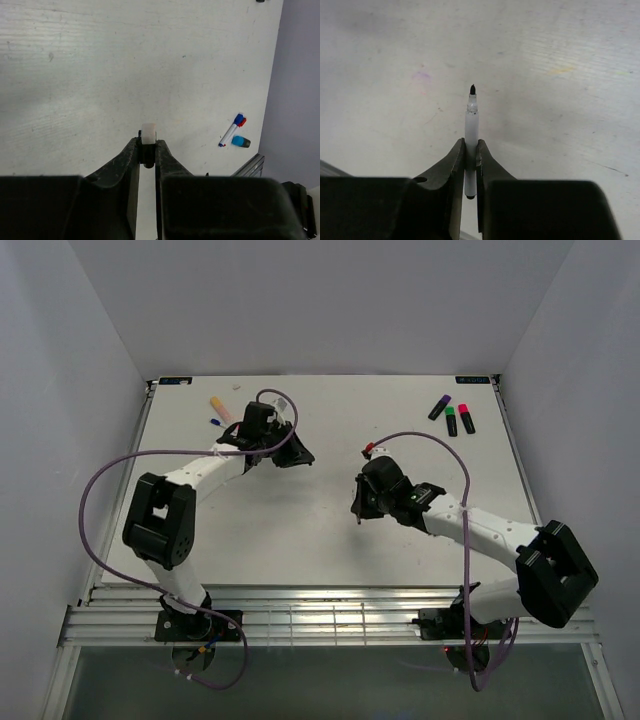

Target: Open the pen caps

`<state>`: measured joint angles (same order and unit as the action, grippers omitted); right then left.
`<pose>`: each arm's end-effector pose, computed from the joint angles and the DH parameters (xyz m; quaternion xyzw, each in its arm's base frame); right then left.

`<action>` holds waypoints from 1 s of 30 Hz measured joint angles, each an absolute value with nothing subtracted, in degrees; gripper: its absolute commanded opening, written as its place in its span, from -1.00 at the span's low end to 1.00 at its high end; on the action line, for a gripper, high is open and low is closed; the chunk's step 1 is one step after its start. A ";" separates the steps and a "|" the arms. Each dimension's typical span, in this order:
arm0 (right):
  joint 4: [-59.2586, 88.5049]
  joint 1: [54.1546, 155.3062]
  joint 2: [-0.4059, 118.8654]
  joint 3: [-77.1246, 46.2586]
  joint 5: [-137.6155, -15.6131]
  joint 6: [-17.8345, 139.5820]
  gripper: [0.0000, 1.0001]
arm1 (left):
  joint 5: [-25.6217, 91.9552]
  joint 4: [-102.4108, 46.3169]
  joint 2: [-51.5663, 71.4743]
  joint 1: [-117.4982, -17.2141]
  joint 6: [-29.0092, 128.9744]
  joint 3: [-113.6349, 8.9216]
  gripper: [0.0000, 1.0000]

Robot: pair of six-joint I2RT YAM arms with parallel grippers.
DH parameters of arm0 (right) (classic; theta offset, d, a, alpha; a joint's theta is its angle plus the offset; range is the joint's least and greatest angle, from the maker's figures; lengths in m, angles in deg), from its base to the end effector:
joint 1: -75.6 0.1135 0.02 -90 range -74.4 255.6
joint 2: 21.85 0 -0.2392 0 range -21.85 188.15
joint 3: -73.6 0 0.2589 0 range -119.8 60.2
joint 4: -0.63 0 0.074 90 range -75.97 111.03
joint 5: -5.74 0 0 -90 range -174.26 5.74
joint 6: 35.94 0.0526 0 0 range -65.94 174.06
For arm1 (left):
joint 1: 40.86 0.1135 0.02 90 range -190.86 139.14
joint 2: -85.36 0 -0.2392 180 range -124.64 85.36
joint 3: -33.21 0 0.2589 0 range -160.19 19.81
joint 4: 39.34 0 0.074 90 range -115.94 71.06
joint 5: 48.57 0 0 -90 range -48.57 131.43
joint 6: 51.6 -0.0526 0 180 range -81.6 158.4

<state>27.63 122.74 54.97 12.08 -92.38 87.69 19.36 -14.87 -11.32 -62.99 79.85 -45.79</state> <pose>0.2152 0.2210 0.1932 -0.0789 0.9093 0.2120 0.3492 0.3497 -0.1635 0.1901 -0.0740 0.8975 -0.3584 0.2462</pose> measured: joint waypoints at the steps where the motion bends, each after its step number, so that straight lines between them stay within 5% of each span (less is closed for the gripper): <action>1: 27.74 121.08 55.60 12.08 -92.72 86.64 -0.85 | 19.32 -13.95 -13.77 -63.34 79.44 -48.02 -1.00; 13: 25.60 112.22 64.10 10.84 -88.73 77.02 -0.84 | 17.77 -8.18 -38.36 -65.48 77.19 -73.35 -1.00; 30: 20.29 106.04 74.26 8.00 -81.01 72.60 -0.81 | 12.48 -3.05 -53.27 -69.83 77.43 -88.94 -1.00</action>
